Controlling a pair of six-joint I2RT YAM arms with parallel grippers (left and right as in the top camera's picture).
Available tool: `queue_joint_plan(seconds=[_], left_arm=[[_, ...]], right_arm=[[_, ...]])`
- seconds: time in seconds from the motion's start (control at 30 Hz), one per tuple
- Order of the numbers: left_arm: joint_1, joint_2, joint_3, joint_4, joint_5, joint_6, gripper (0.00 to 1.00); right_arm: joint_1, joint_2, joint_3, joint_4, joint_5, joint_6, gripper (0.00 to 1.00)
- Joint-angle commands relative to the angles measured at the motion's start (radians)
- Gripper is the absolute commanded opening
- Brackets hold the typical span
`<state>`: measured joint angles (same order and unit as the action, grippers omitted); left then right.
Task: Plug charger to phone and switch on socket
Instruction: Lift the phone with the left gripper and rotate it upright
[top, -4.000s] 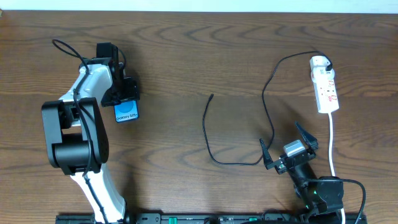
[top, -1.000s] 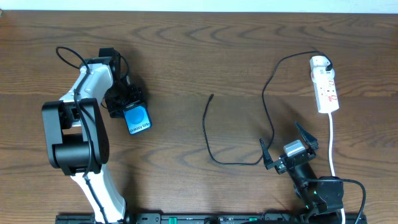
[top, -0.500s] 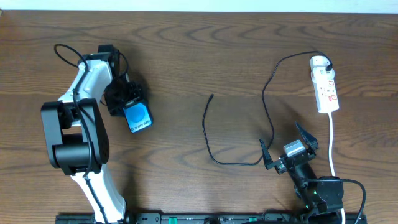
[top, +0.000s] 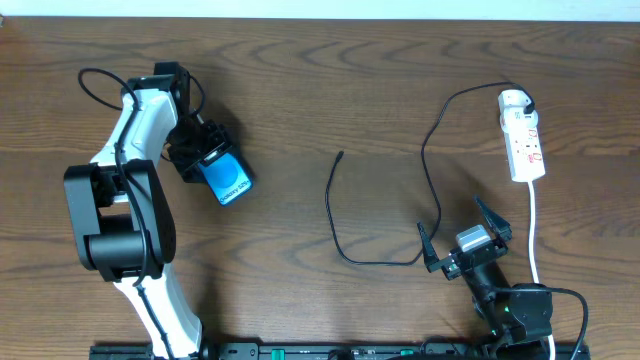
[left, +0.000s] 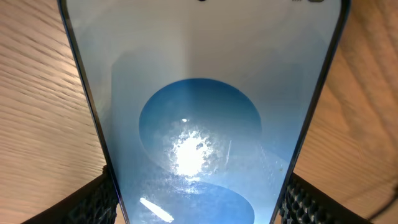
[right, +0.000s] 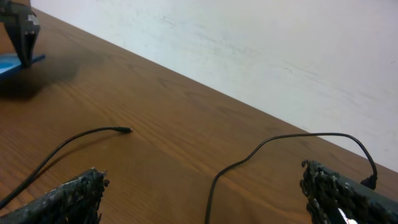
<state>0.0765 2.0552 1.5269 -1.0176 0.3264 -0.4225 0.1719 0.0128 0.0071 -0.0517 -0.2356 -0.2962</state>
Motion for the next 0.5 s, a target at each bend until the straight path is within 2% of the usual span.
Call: queue_joint_plan(seconds=[0.0,0.1,0.47], left_arm=[[-0.005,-0.017,0.022,-0.006,0.125,-0.1,0.68],[-0.005,-0.017,0.022,-0.002,0.183,-0.166,0.63],[-0.005,-0.017,0.022,0.002,0.496,-0.301,0.63]], right_arm=[[-0.007,-0.006,-0.002,-0.004,-0.006,0.011,0.99],[-0.007,-0.006,-0.002,-0.004,-0.006,0.011,0.99],[-0.007,-0.006,-0.002,-0.004,-0.006,0.011,0.99]])
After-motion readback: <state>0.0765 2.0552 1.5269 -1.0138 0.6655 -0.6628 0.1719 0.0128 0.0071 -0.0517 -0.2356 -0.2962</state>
